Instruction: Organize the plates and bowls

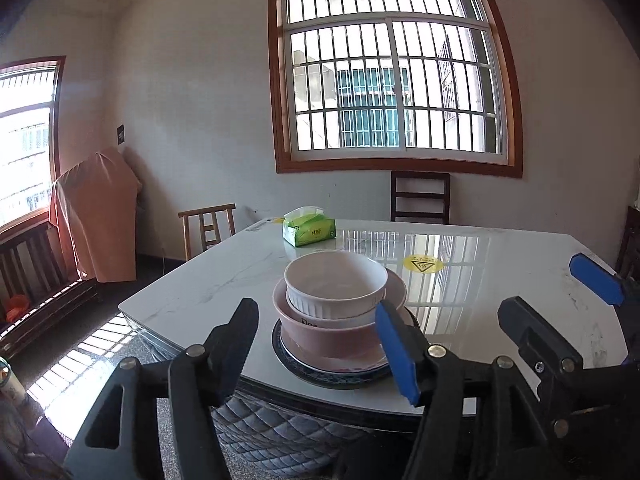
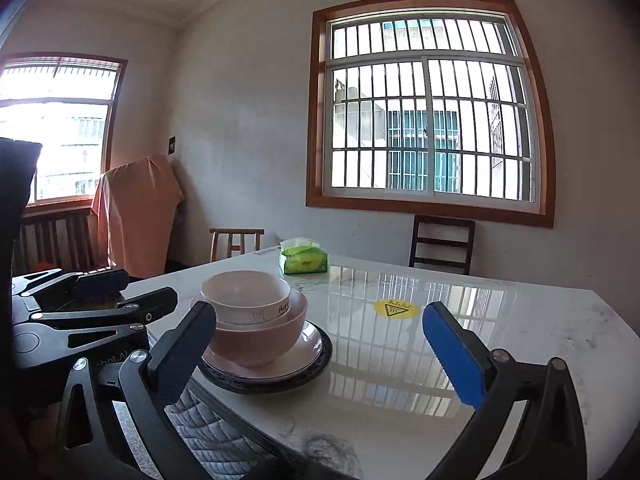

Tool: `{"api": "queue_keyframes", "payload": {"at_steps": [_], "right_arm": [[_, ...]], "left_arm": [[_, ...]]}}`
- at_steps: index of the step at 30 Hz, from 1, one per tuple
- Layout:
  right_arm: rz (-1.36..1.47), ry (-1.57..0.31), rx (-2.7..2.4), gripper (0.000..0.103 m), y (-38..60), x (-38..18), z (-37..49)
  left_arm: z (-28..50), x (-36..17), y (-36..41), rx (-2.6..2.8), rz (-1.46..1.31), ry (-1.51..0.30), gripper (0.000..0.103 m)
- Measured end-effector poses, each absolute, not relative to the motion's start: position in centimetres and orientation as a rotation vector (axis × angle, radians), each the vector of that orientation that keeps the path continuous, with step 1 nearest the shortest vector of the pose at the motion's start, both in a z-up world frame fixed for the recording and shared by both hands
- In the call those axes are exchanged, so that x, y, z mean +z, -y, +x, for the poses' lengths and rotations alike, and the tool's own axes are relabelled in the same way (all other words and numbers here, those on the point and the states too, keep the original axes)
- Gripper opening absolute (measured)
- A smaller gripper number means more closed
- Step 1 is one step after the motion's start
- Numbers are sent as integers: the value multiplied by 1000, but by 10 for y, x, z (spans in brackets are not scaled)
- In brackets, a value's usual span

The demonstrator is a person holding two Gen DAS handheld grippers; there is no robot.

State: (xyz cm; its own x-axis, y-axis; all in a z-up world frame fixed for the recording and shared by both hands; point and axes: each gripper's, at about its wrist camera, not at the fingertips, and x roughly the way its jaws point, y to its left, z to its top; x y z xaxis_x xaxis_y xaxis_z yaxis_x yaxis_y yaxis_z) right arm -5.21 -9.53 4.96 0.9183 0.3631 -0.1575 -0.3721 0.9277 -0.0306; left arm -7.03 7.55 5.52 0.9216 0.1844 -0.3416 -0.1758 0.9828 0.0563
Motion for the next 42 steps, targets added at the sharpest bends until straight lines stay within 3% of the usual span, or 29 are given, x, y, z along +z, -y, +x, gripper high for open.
{"api": "queue_keyframes", "payload": {"at_steps": [33, 37, 42], "right_arm": [[-52, -227, 417, 103, 93, 34, -48], [-48, -235, 421, 103, 93, 33, -47], [-48, -236, 425, 103, 93, 32, -47]], "left_arm": [[-62, 30, -95, 197, -68, -484, 69], [-62, 29, -96, 200, -72, -485, 78], [-64, 29, -96, 222, -58, -473, 80]]}}
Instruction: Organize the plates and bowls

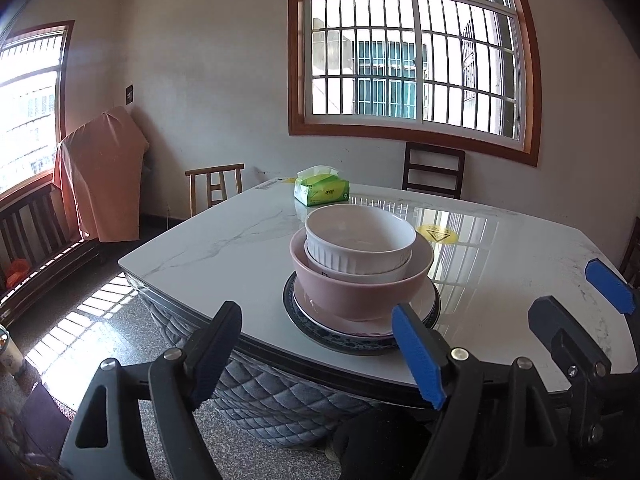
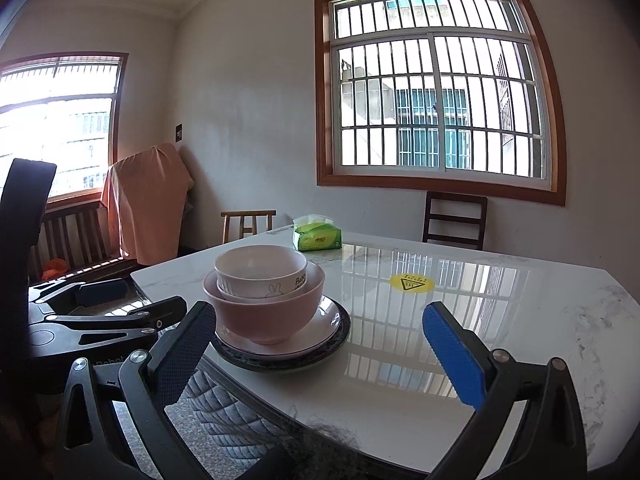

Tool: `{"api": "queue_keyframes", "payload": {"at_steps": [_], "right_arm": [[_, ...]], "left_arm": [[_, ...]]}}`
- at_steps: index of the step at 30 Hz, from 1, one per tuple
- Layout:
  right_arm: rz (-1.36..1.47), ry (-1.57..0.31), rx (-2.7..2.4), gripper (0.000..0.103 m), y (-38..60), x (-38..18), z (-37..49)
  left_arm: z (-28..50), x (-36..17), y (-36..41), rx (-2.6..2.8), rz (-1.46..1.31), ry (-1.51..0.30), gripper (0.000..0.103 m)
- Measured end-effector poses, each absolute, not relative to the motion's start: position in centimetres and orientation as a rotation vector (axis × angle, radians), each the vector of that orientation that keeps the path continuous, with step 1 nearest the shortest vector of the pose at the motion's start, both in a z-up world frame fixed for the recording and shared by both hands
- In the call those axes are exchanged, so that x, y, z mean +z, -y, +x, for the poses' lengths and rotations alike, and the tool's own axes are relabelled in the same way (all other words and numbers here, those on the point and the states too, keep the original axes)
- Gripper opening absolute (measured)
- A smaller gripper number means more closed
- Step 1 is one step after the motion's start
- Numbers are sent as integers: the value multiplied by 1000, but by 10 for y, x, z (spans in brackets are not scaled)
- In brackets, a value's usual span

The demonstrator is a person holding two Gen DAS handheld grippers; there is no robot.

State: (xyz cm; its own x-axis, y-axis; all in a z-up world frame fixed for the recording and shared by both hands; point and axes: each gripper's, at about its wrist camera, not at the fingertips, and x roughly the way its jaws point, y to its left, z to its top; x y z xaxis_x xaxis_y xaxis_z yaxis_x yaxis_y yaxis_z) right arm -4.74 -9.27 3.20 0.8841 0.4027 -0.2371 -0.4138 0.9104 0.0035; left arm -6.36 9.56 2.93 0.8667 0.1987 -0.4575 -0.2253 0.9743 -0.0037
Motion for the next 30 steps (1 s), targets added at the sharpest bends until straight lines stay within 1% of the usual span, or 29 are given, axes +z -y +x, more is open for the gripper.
{"api": "queue_keyframes", "payload": {"at_steps": [30], "right_arm": [[-23, -253, 428, 103, 99, 29, -42]], "left_arm": [[-59, 24, -96, 235, -44, -497, 83]]}}
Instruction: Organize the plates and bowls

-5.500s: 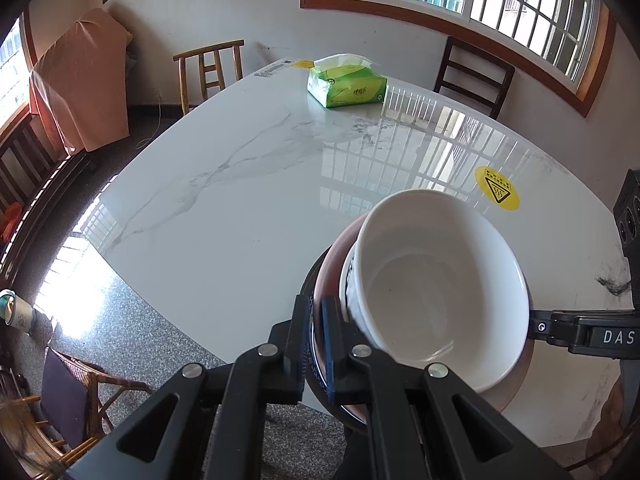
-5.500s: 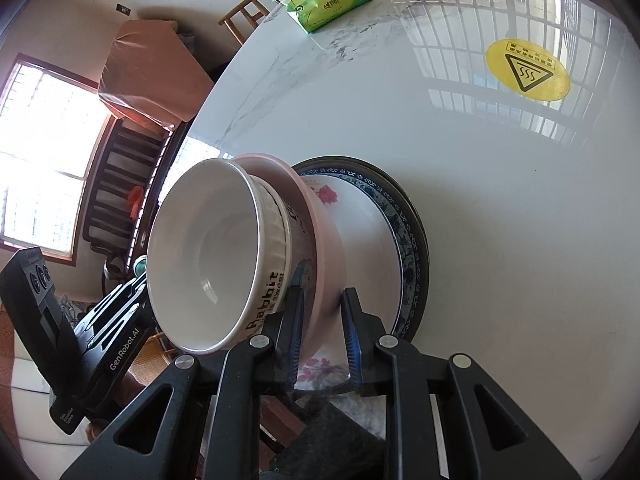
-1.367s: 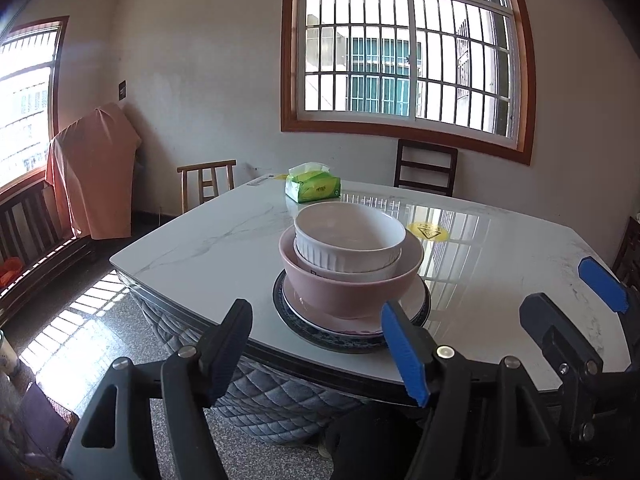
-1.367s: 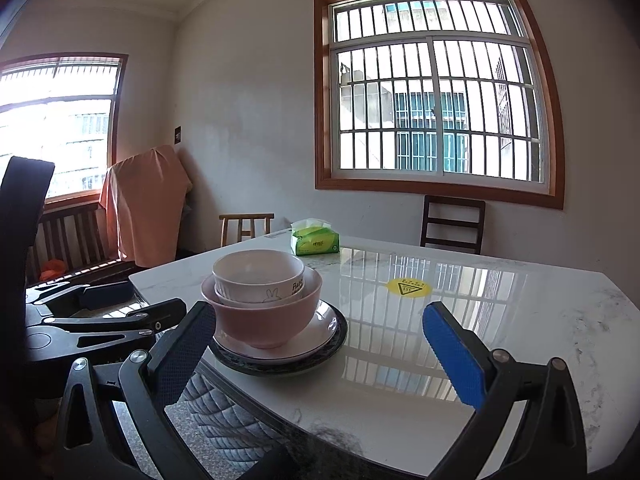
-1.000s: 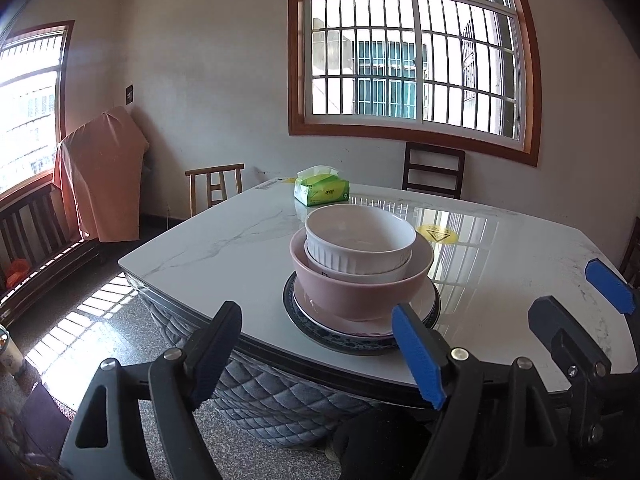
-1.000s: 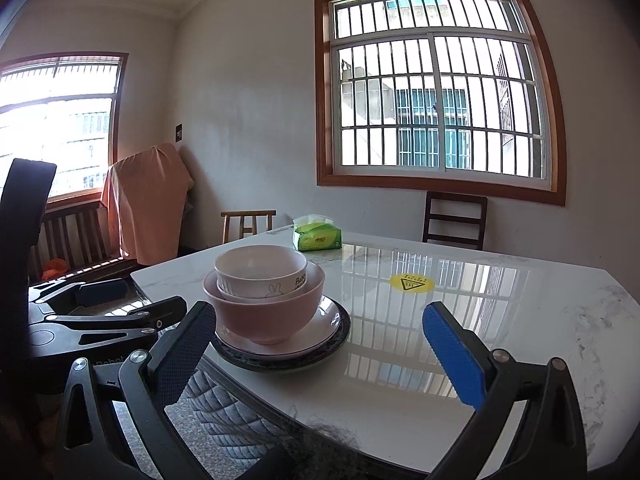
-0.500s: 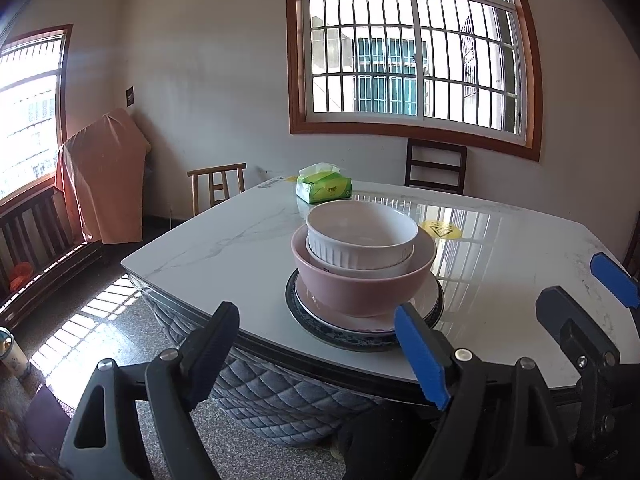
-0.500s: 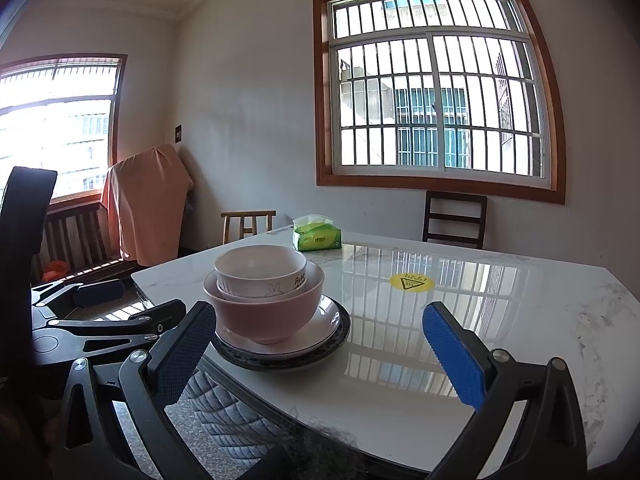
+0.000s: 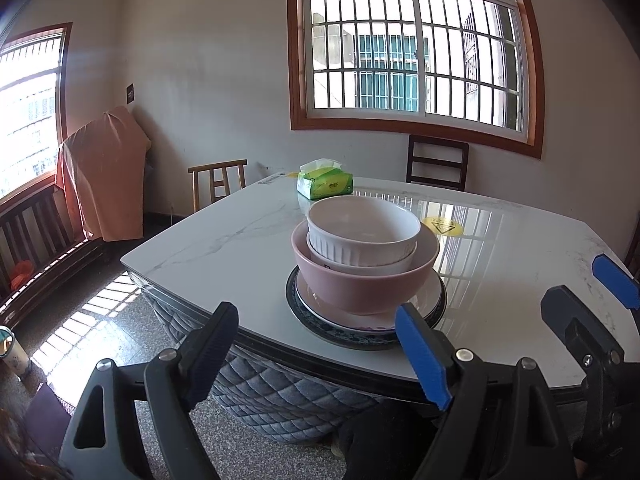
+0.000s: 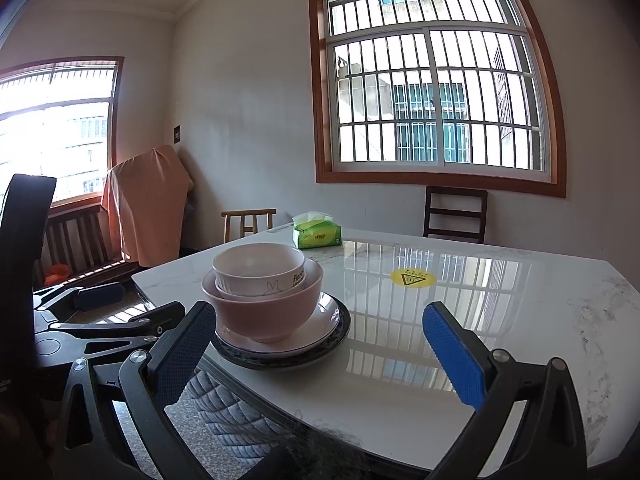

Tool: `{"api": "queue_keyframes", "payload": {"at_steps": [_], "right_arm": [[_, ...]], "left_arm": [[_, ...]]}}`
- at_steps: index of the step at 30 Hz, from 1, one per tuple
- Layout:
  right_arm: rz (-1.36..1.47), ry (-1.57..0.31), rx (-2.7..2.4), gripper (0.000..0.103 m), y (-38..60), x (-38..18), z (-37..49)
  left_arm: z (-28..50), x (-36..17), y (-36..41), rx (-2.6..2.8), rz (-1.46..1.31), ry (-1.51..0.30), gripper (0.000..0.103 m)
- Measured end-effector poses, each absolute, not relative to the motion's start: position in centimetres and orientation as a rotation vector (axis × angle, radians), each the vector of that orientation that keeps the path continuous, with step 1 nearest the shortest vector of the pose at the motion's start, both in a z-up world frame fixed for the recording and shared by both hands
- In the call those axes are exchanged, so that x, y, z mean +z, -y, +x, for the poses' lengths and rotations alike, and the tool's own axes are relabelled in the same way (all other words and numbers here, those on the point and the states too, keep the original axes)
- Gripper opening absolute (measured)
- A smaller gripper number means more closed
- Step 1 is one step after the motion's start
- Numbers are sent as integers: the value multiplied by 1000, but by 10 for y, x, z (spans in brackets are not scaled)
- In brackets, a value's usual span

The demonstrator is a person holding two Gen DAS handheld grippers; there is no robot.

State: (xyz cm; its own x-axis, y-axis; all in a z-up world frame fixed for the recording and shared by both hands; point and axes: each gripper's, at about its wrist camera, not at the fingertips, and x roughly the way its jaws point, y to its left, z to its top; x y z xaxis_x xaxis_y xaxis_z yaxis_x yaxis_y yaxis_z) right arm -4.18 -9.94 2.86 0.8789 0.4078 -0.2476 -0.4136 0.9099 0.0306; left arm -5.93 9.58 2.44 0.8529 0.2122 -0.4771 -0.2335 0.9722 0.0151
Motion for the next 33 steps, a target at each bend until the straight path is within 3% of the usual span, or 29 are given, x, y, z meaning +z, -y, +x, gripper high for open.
{"api": "queue_keyframes", "payload": {"at_steps": [33], "right_arm": [[-19, -280, 440, 103, 100, 19, -38]], "left_arm": [[-48, 14, -98, 218, -59, -541, 86]]}}
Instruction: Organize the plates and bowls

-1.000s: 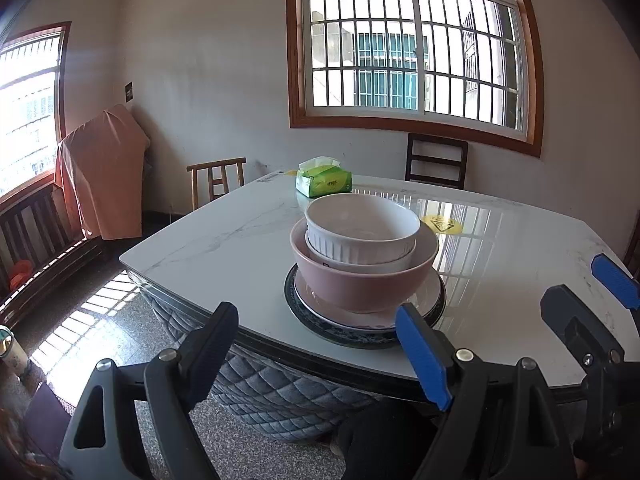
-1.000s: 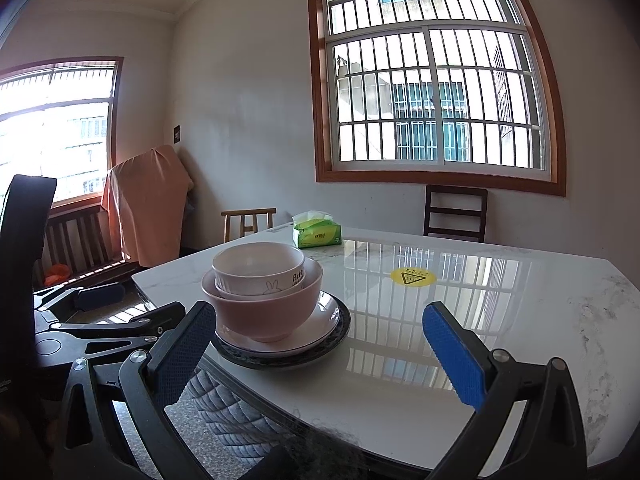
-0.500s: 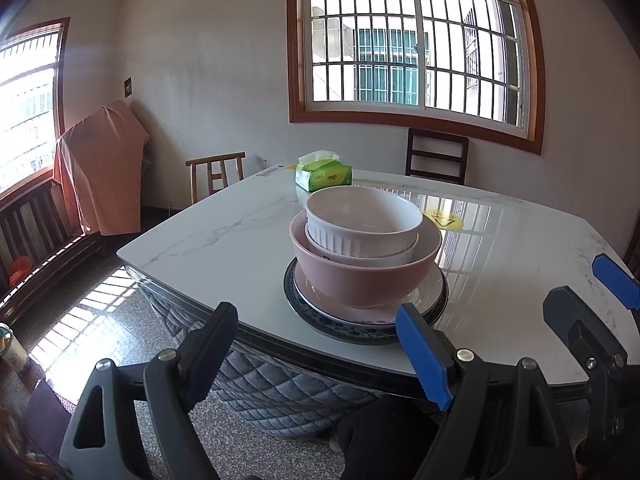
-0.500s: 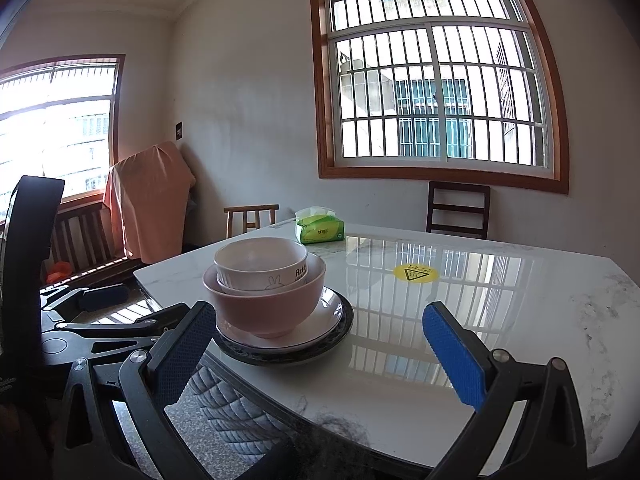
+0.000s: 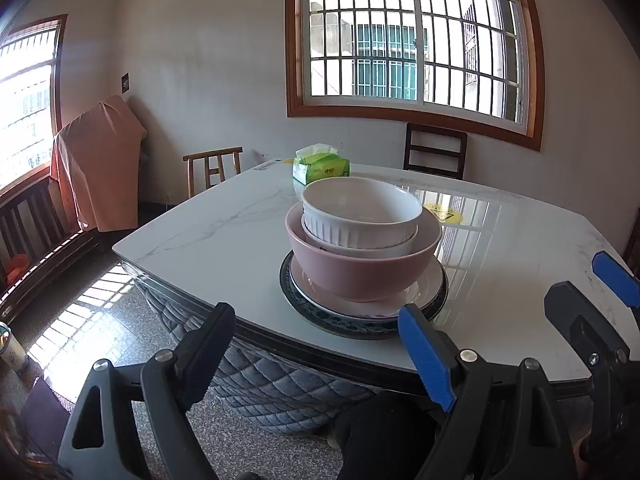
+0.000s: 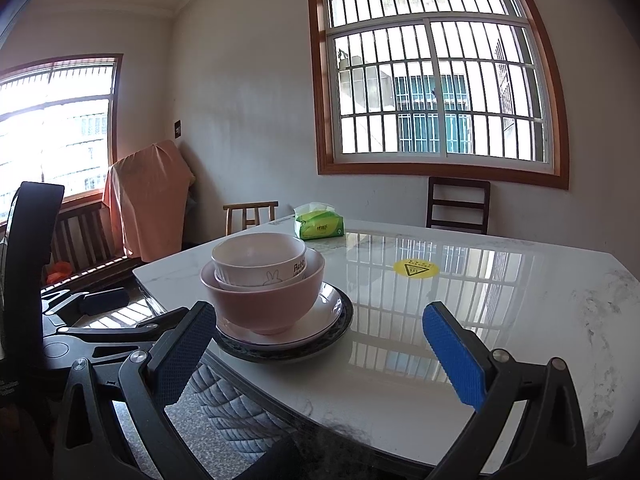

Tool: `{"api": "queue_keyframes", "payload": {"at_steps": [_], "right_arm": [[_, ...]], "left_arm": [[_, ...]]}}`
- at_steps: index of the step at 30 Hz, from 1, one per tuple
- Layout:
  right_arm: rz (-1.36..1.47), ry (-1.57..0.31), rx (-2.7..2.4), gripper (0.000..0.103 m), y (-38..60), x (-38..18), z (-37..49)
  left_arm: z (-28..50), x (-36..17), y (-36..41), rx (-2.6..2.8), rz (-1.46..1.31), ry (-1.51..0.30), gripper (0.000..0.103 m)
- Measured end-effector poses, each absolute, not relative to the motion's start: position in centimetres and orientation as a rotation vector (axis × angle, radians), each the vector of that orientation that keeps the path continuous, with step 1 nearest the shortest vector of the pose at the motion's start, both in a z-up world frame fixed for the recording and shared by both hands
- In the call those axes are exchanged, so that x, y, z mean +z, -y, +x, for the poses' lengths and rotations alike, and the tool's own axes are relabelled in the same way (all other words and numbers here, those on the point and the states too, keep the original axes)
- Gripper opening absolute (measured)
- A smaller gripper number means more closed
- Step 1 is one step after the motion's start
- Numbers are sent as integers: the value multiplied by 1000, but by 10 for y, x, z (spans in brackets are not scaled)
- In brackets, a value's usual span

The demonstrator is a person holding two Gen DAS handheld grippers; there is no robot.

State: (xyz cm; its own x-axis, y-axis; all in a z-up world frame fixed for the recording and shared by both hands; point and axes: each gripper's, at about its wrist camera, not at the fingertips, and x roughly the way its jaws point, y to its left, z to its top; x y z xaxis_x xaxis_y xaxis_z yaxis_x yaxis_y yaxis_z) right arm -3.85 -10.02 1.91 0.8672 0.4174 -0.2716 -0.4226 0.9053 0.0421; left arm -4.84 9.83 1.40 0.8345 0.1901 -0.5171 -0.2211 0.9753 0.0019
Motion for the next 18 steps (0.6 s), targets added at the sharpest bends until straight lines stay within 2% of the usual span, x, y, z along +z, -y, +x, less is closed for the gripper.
{"api": "queue_keyframes", "payload": {"at_steps": [4, 7, 12, 18], "right_arm": [[-19, -283, 438, 103, 101, 16, -38], [-19, -284, 434, 103, 103, 15, -37], [-16, -317, 398, 103, 121, 12, -23], [10, -499, 238, 103, 195, 2, 38]], "left_arm": [[-46, 12, -100, 210, -68, -550, 86], [-44, 11, -100, 258, -62, -553, 93], [-45, 11, -96, 278, -28, -525, 93], [-41, 17, -98, 262, -60, -557, 93]]}}
